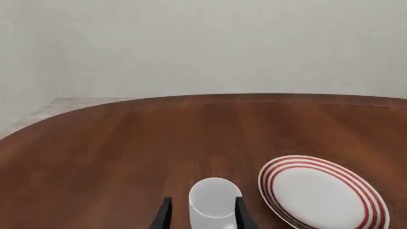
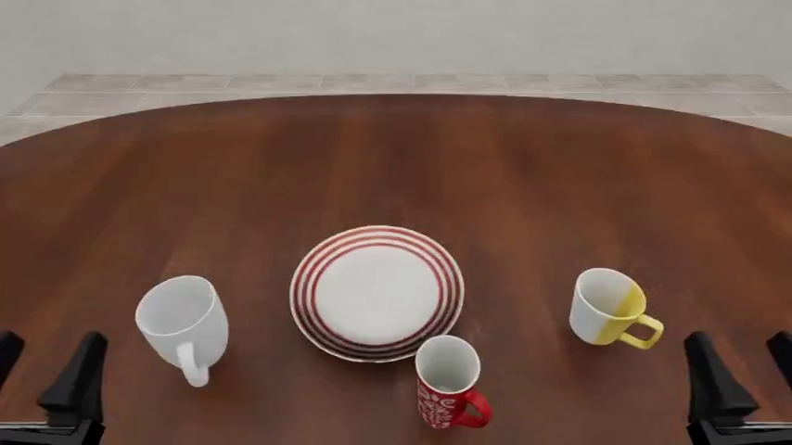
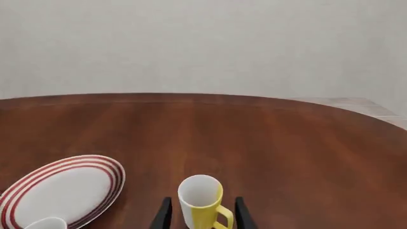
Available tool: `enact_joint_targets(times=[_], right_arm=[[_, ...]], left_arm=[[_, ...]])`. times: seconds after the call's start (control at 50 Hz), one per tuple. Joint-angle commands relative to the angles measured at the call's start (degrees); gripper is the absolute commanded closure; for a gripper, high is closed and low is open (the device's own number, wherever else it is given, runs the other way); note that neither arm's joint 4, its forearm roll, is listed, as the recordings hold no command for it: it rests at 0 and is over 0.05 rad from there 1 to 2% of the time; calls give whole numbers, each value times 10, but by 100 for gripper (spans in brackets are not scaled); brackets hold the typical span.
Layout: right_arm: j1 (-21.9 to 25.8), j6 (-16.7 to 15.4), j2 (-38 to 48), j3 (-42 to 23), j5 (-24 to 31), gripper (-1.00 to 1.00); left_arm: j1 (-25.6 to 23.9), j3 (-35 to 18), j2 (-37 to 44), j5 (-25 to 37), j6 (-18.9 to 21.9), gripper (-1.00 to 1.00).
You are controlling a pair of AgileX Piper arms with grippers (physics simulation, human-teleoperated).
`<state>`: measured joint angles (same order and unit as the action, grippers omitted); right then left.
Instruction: Pick up the red mug and put it on the plate
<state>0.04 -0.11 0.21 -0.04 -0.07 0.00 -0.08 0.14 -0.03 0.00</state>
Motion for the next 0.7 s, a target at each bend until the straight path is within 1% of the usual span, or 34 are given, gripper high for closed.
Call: enact_joint_targets(times=[0.02, 0.12, 0.14, 0.16, 0.28, 0.36, 0.38, 0.44, 0.46, 0.48, 0.5, 0.56, 0.6, 0.62, 0.68, 0.7], right_arm=[[0, 1, 13, 0, -8, -100], [-8, 0, 35, 0, -24, -100], [-6, 4, 42, 0, -26, -100], [3, -2, 44, 0, -27, -100], [4, 0, 40, 0, -26, -100], [7, -5, 43, 0, -31, -100], [5, -10, 40, -1, -32, -100], [7, -10, 28, -13, -17, -100], [16, -23, 17, -27, -1, -100], [16, -23, 16, -27, 1, -100], [12, -28, 22, -42, 9, -100], [15, -29, 32, -57, 16, -100], [20, -30, 29, -79, 34, -100], [22, -38, 36, -98, 42, -100], [27, -38, 47, -111, 44, -100], [28, -39, 82, -122, 35, -100]], left_arm=[[0, -2, 3, -1, 0, -100], [0, -2, 3, -1, 0, -100], [0, -2, 3, -1, 0, -100], [0, -2, 3, -1, 0, -100], [0, -2, 3, -1, 0, -100], [0, -2, 3, -1, 0, -100], [0, -2, 3, -1, 0, -100], [0, -2, 3, -1, 0, -100], [0, -2, 3, -1, 0, -100], [0, -2, 3, -1, 0, -100], [0, -2, 3, -1, 0, -100], [0, -2, 3, -1, 0, -100], [0, -2, 3, -1, 0, -100], [0, -2, 3, -1, 0, -100], [0, -2, 3, -1, 0, -100], [0, -2, 3, -1, 0, -100]])
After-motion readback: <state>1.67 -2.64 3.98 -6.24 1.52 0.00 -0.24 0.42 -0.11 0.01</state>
